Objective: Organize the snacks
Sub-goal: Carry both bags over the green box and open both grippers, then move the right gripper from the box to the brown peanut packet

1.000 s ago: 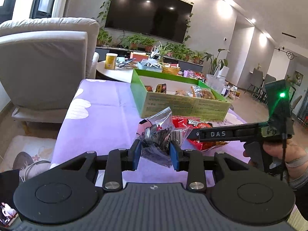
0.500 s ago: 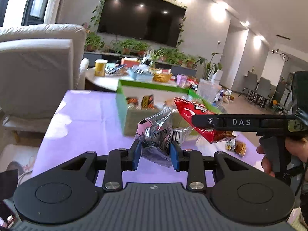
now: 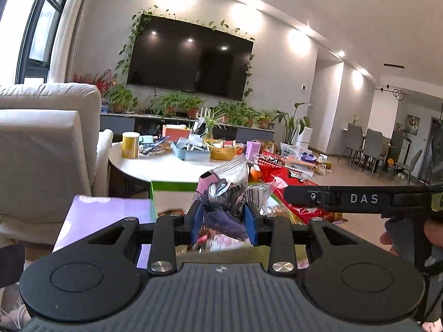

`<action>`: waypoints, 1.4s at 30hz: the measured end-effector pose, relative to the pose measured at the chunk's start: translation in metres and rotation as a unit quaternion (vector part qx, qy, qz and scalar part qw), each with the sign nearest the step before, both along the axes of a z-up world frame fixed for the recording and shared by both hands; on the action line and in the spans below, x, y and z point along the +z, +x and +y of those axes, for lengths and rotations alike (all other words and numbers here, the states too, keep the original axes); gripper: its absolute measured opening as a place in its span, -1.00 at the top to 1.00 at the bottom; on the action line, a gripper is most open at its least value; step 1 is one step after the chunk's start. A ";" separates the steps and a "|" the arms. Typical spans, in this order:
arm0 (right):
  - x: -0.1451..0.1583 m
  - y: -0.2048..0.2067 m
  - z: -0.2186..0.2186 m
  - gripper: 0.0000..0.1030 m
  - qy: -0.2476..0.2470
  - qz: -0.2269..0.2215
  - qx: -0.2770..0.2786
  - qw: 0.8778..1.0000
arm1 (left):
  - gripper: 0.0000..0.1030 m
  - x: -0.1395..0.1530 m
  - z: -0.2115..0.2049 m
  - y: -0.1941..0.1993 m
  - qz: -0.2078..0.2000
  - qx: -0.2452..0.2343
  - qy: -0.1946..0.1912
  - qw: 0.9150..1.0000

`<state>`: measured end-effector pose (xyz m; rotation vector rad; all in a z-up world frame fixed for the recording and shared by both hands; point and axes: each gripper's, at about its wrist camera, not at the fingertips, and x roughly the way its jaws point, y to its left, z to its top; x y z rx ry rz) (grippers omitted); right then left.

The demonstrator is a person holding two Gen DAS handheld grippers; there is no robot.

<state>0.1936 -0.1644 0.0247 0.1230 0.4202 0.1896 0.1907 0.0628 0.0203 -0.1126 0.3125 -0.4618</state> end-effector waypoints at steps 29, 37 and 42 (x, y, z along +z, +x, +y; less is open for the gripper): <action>-0.015 0.057 -0.014 0.13 -0.046 -0.009 -0.017 0.999 | 0.39 -0.029 -0.025 0.076 0.041 0.024 0.042 0.998; -0.016 0.045 -0.038 0.12 -0.050 0.012 -0.061 0.997 | 0.15 -0.023 -0.028 0.072 0.014 0.032 0.065 0.997; -0.009 0.021 -0.066 0.12 -0.062 0.015 -0.084 0.994 | 0.12 -0.022 -0.026 0.064 0.001 0.034 0.072 0.997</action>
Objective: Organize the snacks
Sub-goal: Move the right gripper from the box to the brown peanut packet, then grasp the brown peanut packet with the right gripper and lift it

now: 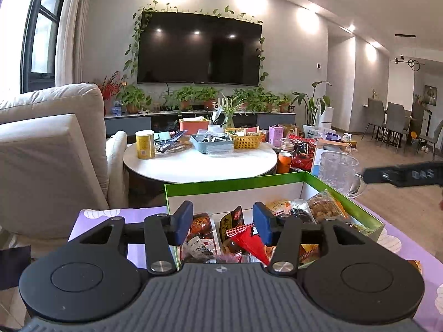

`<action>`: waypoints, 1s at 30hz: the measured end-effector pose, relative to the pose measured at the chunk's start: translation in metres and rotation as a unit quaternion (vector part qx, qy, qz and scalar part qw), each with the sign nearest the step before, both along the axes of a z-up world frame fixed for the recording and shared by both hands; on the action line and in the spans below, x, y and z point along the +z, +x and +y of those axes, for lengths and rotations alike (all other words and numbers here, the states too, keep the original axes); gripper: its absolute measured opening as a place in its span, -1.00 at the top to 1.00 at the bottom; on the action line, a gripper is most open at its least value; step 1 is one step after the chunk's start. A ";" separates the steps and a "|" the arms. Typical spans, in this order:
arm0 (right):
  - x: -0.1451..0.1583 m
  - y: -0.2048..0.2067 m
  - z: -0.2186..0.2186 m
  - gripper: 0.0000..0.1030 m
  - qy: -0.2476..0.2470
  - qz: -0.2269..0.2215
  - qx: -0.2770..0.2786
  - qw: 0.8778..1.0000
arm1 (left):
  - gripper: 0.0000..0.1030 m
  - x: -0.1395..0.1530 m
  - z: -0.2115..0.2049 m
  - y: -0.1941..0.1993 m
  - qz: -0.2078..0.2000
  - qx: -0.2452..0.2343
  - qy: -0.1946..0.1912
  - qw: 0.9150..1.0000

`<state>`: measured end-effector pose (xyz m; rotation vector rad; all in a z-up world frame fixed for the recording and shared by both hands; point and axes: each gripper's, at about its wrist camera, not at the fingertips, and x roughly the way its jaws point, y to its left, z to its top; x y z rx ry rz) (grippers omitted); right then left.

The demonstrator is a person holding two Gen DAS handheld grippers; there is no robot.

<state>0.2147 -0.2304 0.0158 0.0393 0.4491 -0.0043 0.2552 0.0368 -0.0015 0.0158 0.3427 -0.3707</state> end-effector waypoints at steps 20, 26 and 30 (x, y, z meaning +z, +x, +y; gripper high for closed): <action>-0.054 -0.058 -0.031 0.12 0.024 0.098 -0.011 0.995 | 0.12 0.009 -0.017 -0.037 0.004 -0.002 0.023 1.000; -0.065 -0.074 -0.037 0.12 0.015 0.106 -0.013 0.994 | 0.12 0.011 -0.026 -0.048 0.004 -0.002 0.032 0.999; -0.071 -0.078 -0.041 0.12 0.020 0.115 -0.011 0.993 | 0.12 0.012 -0.030 -0.056 0.002 -0.002 0.034 0.999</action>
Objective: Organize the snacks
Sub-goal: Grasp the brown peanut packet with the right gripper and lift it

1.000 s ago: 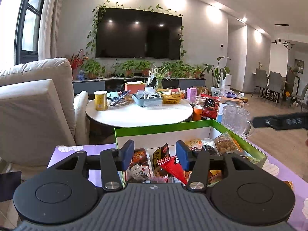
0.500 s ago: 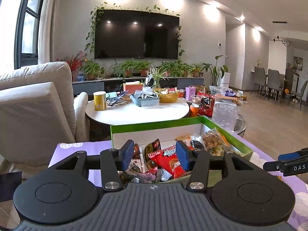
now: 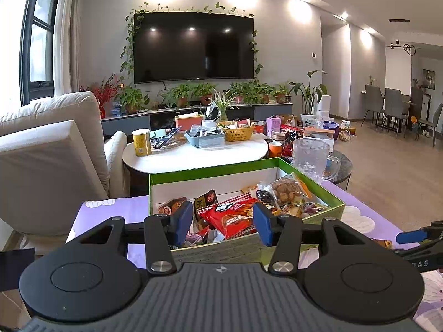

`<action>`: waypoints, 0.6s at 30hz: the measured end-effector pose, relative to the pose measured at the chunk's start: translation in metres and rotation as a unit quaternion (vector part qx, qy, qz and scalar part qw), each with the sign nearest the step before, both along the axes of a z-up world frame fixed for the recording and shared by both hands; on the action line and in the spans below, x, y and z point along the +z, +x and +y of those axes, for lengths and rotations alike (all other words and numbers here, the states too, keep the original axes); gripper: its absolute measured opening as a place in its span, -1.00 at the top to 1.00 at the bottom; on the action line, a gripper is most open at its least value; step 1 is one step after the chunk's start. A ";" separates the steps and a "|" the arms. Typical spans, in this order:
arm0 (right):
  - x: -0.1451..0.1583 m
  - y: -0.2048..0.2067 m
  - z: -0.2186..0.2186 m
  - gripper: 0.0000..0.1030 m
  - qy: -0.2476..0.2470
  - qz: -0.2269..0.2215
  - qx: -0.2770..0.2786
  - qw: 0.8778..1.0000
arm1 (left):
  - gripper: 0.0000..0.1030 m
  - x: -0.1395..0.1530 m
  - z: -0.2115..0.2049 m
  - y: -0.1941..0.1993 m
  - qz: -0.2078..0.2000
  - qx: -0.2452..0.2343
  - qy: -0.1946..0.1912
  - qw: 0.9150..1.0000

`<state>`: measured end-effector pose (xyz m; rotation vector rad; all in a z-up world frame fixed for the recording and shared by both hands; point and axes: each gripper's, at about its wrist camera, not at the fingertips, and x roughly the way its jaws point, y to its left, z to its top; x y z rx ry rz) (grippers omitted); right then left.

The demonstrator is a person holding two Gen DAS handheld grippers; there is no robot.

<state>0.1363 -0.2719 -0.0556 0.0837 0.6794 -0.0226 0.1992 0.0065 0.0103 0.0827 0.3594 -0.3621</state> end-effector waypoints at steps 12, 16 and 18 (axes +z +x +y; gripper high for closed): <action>-0.020 0.000 -0.007 0.12 0.012 0.012 -0.002 1.000 | 0.12 -0.011 -0.009 -0.011 0.019 0.002 0.006 1.000; -0.022 0.005 -0.004 0.11 0.017 0.007 0.000 1.000 | 0.12 -0.014 -0.013 -0.010 0.024 0.000 0.008 1.000; -0.023 0.007 -0.001 0.11 0.010 0.007 0.002 1.000 | 0.12 -0.015 -0.014 -0.010 0.026 0.000 0.009 1.000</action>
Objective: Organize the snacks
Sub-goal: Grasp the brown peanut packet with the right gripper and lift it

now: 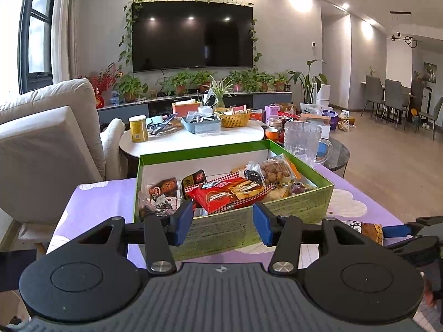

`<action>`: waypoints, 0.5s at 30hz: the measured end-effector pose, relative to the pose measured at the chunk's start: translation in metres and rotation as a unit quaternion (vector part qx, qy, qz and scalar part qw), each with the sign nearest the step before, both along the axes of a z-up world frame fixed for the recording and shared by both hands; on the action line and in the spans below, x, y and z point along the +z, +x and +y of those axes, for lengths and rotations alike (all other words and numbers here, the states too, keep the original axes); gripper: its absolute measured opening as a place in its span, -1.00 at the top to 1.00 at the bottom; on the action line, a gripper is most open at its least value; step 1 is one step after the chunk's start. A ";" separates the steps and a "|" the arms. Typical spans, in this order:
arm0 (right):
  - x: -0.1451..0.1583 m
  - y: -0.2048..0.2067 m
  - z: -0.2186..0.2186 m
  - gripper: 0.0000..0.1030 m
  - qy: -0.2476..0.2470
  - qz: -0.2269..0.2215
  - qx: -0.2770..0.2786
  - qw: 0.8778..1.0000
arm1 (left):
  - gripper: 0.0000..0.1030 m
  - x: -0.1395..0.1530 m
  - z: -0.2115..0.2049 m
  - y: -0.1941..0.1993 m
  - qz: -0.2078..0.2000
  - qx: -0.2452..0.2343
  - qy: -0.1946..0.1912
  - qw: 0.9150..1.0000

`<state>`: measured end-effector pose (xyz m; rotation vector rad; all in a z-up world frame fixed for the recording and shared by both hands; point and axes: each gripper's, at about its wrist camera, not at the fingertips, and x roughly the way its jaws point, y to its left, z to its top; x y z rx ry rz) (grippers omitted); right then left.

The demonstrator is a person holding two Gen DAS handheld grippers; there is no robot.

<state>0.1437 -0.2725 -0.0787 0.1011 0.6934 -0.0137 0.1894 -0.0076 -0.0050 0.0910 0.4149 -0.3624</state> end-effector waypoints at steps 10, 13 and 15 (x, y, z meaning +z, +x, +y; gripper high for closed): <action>0.001 0.002 0.009 0.12 -0.024 -0.009 0.025 0.999 | 0.12 -0.003 0.003 -0.003 0.005 0.000 -0.001 1.000; 0.009 0.000 0.010 0.13 -0.012 -0.016 0.030 0.999 | 0.12 -0.002 0.006 -0.004 0.005 0.003 -0.006 1.000; 0.015 -0.003 0.014 0.13 -0.019 -0.028 0.035 0.999 | 0.12 -0.002 0.008 -0.005 0.006 0.005 -0.009 1.000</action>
